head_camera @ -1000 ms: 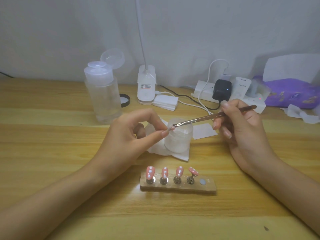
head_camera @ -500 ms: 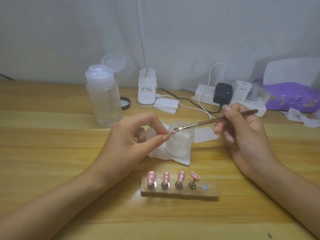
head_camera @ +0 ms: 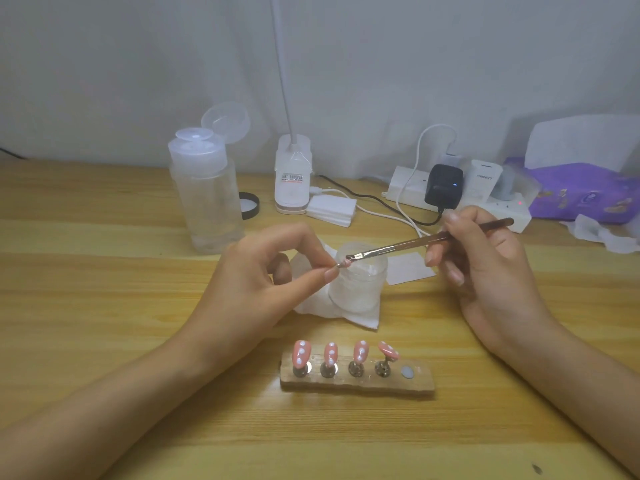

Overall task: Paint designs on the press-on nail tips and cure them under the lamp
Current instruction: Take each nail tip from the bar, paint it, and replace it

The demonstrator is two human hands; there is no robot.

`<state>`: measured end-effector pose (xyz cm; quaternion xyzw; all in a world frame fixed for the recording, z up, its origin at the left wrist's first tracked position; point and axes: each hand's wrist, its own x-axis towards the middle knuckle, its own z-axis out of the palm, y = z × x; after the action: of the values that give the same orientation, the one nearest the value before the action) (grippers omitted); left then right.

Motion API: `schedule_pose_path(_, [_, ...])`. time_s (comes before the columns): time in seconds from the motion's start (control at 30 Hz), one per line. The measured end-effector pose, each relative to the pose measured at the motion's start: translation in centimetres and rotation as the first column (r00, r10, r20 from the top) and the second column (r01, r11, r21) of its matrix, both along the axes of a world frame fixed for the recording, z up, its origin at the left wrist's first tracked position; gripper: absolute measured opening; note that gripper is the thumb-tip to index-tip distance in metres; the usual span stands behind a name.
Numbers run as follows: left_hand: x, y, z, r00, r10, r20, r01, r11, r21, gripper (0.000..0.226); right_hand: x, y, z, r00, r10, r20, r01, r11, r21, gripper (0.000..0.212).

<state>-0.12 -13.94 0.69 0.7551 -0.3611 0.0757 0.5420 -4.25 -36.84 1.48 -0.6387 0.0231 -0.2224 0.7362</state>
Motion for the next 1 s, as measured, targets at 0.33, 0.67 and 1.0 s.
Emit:
schedule_pose_path(0.33, [-0.13, 0.11, 0.05, 1.000, 0.018, -0.008, -0.018, 1.000, 0.017, 0.013, 0.09, -0.13, 0.09, 0.999, 0.039, 0.003, -0.039, 0.998, 0.058, 0.027])
schedule_pose_path(0.67, [-0.28, 0.14, 0.13, 0.999, 0.030, -0.029, -0.029, 0.999, 0.022, 0.014, 0.10, -0.24, -0.10, 0.998, 0.056, 0.015, -0.056, 0.998, 0.016, 0.027])
schedule_pose_path(1.0, [-0.14, 0.17, 0.03, 0.996, 0.035, -0.083, -0.034, 0.999, 0.011, 0.014, 0.17, -0.30, -0.24, 0.999, 0.029, 0.018, -0.029, 1.000, 0.009, 0.028])
